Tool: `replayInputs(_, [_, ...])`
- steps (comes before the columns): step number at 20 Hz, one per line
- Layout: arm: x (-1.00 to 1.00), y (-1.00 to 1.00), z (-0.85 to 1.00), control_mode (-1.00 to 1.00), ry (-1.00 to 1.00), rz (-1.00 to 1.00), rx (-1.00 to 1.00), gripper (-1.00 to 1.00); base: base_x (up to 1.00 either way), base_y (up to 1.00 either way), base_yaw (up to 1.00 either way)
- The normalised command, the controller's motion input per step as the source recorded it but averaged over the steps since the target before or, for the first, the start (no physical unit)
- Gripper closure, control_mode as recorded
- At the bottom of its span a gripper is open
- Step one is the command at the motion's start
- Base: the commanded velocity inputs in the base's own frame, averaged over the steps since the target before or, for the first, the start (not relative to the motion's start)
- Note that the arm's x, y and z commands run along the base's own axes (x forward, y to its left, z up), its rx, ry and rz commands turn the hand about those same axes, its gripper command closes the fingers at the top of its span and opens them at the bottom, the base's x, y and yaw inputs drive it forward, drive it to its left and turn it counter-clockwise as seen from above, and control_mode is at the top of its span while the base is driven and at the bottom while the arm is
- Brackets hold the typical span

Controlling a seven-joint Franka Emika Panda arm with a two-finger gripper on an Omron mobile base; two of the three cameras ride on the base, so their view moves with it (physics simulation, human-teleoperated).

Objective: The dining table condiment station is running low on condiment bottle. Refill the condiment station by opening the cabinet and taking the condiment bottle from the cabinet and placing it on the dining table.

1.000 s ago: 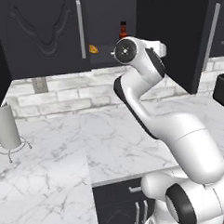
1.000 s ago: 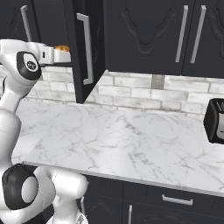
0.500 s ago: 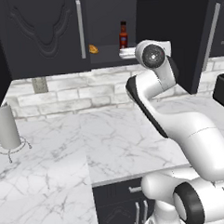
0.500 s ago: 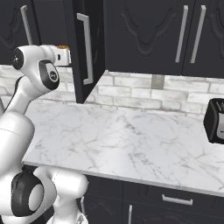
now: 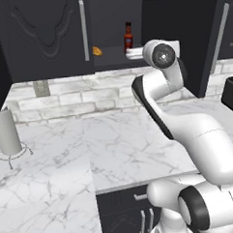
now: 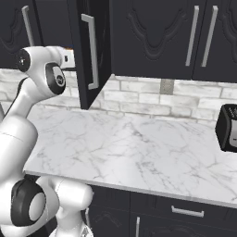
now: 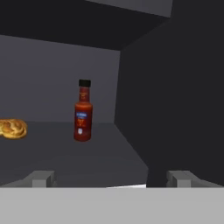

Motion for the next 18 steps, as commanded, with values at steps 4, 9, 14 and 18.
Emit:
replayInputs(4, [0.12,0.00,0.00,-1.00,0.00,0.00,0.00,-1.00,0.00,0.00,0.00])
replayInputs(9, [0.09,0.00,0.00,-1.00,0.00,0.00,0.00,-1.00,0.00,0.00,0.00])
replayInputs(14, [0.15,0.00,0.00,-1.00,0.00,0.00,0.00,-1.00,0.00,0.00,0.00])
replayInputs(18, [0.23,0.00,0.00,-1.00,0.00,0.01,0.02,-1.00,0.00,0.00,0.00])
